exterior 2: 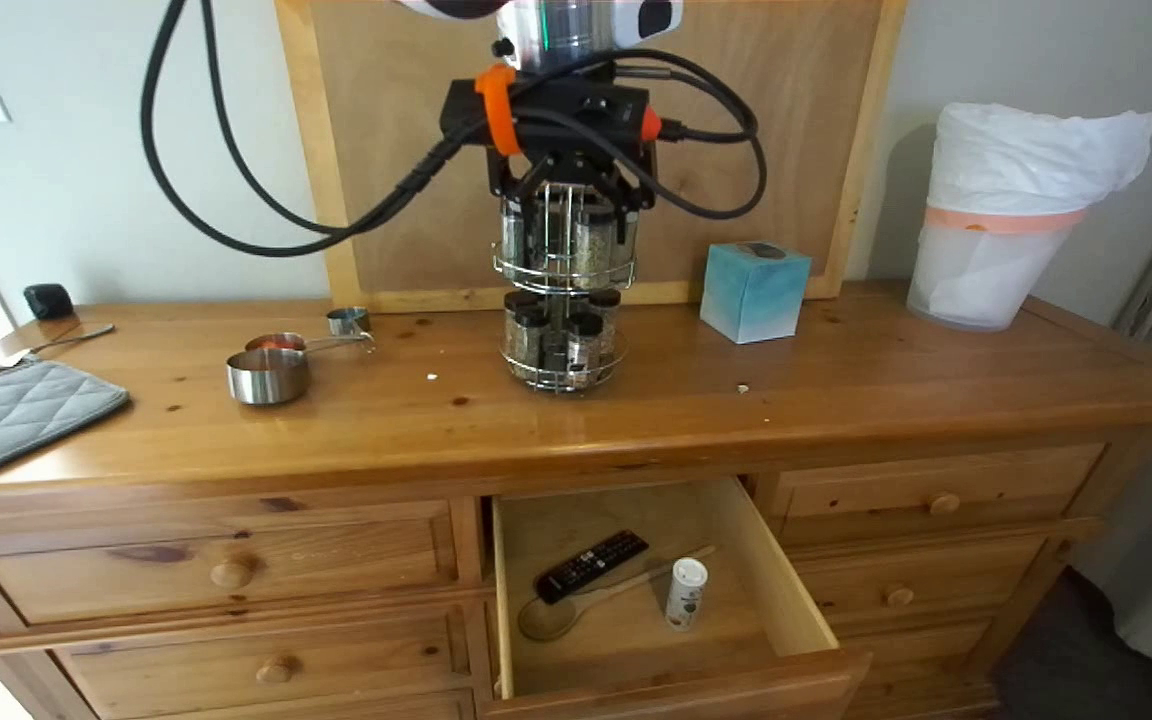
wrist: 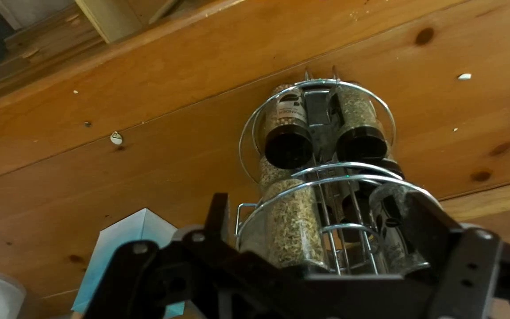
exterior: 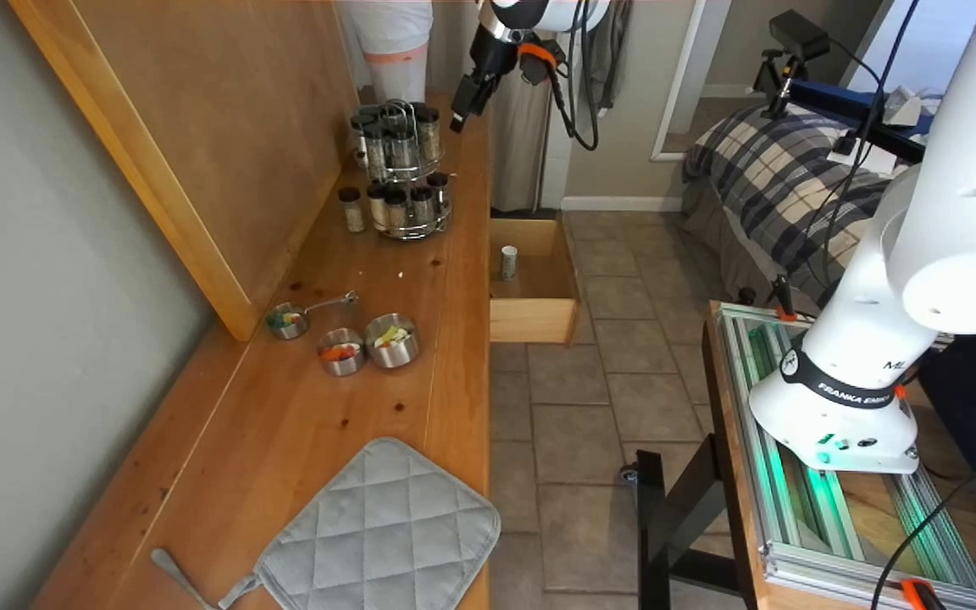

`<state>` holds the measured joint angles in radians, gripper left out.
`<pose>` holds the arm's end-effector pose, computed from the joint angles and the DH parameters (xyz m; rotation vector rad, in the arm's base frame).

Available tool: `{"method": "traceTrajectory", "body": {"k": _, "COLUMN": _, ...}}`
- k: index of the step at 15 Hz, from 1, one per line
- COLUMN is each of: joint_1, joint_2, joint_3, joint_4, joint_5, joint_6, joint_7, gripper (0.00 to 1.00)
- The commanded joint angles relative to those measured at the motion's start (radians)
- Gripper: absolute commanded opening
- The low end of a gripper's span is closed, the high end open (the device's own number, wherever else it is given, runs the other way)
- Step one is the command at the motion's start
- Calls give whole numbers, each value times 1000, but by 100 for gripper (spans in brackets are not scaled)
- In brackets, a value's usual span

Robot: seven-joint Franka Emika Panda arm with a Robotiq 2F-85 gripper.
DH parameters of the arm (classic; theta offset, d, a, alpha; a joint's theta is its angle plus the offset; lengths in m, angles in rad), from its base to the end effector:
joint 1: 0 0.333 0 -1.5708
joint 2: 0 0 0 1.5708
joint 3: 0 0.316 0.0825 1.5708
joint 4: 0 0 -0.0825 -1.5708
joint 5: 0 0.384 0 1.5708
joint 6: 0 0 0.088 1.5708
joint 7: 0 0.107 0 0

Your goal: Remove one container from the salt rack and put it on the table

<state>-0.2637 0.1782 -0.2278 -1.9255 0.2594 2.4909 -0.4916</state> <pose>0.5589 -0.2933 0.4422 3.0170 -0.2479 0.6445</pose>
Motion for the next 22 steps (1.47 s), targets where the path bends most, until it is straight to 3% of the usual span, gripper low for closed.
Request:
{"method": "traceTrajectory", "body": {"k": 1, "joint_1": -49, "joint_2": 48, "joint_3": 40, "joint_4": 53, "joint_5": 69, "joint_6": 28, "joint_7": -52, "gripper": 100}}
{"method": "traceTrajectory", "body": {"k": 10, "joint_1": -106, "joint_2": 104, "joint_3": 122, "joint_4": 96, "joint_5": 165, "joint_6": 125, "joint_7": -118, "gripper": 100}}
{"method": "traceTrajectory", "body": {"k": 19, "joint_1": -129, "joint_2": 126, "joint_3": 144, "joint_4": 126, "joint_5": 164, "joint_6": 113, "joint_7": -117, "gripper": 100}}
{"method": "traceTrajectory", "body": {"k": 22, "joint_1": -139, "joint_2": 143, "joint_3": 165, "joint_4": 136, "joint_5": 192, "joint_6": 134, "joint_7": -132, "gripper": 91}}
